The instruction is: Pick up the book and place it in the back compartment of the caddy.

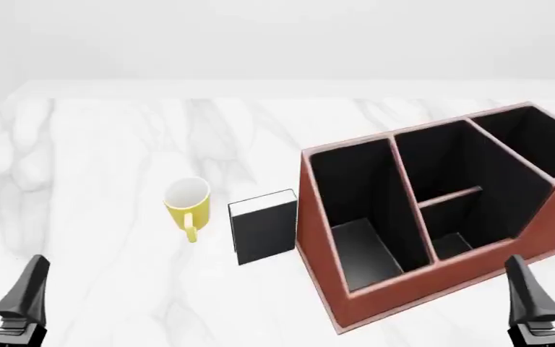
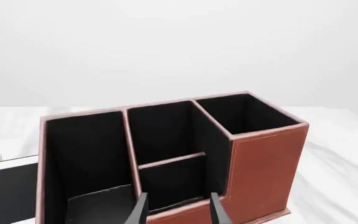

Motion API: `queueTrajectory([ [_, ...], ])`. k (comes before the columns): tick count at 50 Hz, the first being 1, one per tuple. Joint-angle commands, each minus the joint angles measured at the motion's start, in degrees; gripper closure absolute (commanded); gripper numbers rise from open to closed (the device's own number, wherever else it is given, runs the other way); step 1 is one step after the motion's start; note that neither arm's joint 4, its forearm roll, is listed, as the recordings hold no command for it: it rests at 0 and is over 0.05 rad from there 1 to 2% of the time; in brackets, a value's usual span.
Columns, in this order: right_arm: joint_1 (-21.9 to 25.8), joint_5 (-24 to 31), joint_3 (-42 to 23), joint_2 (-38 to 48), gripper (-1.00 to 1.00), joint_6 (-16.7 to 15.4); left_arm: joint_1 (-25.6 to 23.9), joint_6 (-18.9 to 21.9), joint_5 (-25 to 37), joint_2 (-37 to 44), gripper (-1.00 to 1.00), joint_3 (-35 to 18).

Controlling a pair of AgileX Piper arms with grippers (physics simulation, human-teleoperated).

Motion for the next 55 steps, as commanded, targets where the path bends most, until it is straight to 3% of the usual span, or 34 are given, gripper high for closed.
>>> queueTrajectory([
  [1,0.0,-0.3,-0.1,0.5,-1.00,0.1,0.3,-0.2,-0.2,0.7,-1.00,-0.2],
  [9,-0.1,-0.6,-0.1,0.9,-1.00,0.1,0.6,0.1,1.5,0.6,-1.00,-1.3],
  [12,0.0,-0.6,-0.1,0.9,-1.00,0.1,-1.1,-1.7,3.7,1.2,-1.00,-3.1],
  [13,0.0,-0.7,-0.1,1.0,-1.00,0.1,-2.7,1.6,5.7,0.4,-1.00,-5.4],
  [16,0.0,-0.6,-0.1,0.9,-1.00,0.2,-4.8,2.7,6.7,1.9,-1.00,-7.1],
  [17,0.0,-0.6,-0.1,0.9,-1.00,0.1,-5.8,0.6,6.5,3.5,-1.00,-8.0],
  [18,0.1,-0.6,-0.1,0.8,-1.00,0.2,-7.3,-5.1,5.5,7.7,-1.00,-9.0],
  [19,0.1,-0.5,-0.2,0.7,-1.00,0.2,-6.9,-6.8,4.6,11.0,-1.00,-10.7],
  [21,0.1,-0.4,-0.2,0.7,-1.00,0.2,-6.1,-0.2,5.3,11.4,-1.00,-13.9],
  [26,0.2,-0.5,-0.2,0.8,-1.00,0.2,-6.3,-1.1,4.4,18.9,-1.00,-19.8],
  [33,0.2,-0.4,-0.2,0.7,-1.00,0.2,-8.6,3.4,4.3,30.7,-1.00,-31.0],
  [35,0.2,-0.3,-0.2,0.6,-1.00,0.3,-9.0,5.2,5.4,36.4,-1.00,-36.8],
  [37,0.1,-0.4,-0.2,0.7,-1.00,0.2,-8.9,5.0,5.6,38.5,-1.00,-39.2],
  [38,0.1,-0.5,-0.2,0.8,-1.00,0.3,-11.2,3.0,7.0,41.1,-1.00,-41.2],
  [41,0.1,-0.5,-0.2,0.9,-1.00,0.2,-10.8,7.4,7.0,46.5,-1.00,-46.1],
  [45,0.1,-0.5,-0.2,0.8,-1.00,0.4,-11.6,9.2,9.5,51.0,-1.00,-52.4],
  [46,0.1,-0.6,-0.2,1.0,-1.00,0.4,-13.8,15.1,10.8,52.6,-1.00,-55.3],
  [53,0.1,-1.0,-0.1,1.5,-1.00,0.4,-18.1,20.4,18.0,58.3,-1.00,-66.1],
  [55,0.1,-1.1,-0.1,1.6,-1.00,0.4,-19.4,23.7,20.3,60.1,-1.00,-69.2],
])
